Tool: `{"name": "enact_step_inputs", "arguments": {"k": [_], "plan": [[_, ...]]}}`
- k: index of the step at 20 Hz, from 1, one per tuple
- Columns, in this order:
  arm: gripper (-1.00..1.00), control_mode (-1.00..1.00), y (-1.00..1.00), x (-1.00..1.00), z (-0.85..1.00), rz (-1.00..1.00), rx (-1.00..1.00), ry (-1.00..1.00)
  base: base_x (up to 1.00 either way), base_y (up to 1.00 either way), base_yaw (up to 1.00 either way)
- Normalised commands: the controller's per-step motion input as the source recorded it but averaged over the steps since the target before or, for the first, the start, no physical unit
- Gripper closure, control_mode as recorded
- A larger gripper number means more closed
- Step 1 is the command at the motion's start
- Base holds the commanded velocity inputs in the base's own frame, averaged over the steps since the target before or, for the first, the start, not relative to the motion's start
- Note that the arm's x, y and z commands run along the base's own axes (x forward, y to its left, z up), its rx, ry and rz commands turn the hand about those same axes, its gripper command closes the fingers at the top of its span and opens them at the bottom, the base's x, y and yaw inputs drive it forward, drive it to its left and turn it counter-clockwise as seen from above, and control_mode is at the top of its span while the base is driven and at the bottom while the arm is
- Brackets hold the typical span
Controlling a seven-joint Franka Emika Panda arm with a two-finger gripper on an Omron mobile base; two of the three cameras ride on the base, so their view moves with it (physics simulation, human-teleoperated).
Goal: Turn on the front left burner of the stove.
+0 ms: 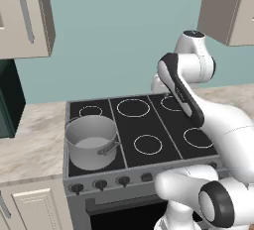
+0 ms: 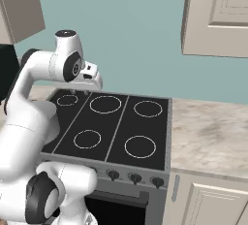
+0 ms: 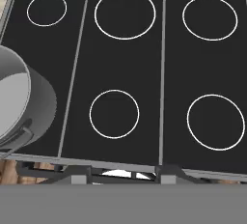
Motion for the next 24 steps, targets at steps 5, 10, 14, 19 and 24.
{"name": "enact_step_inputs", "arguments": {"k": [5, 10, 14, 19, 24], "plan": [[-1.00, -1.00, 0.40, -0.25, -0.21, 0.01, 0.00, 0.00, 0.00, 0.00, 0.00], [-1.00, -1.00, 1.00, -0.27, -0.55, -0.06, -0.05, -0.01, 0.00, 0.00, 0.00], [-1.00, -1.00, 1.00, -0.45, -0.46, -0.11, -0.09, -0.05, 0.00, 0.00, 0.00], [-1.00, -1.00, 1.00, -0.40, -0.41, -0.14, -0.09, -0.04, 0.00, 0.00, 0.00], [-1.00, -1.00, 1.00, -0.39, -0.33, -0.13, -0.06, -0.02, 0.00, 0.00, 0.00]]}}
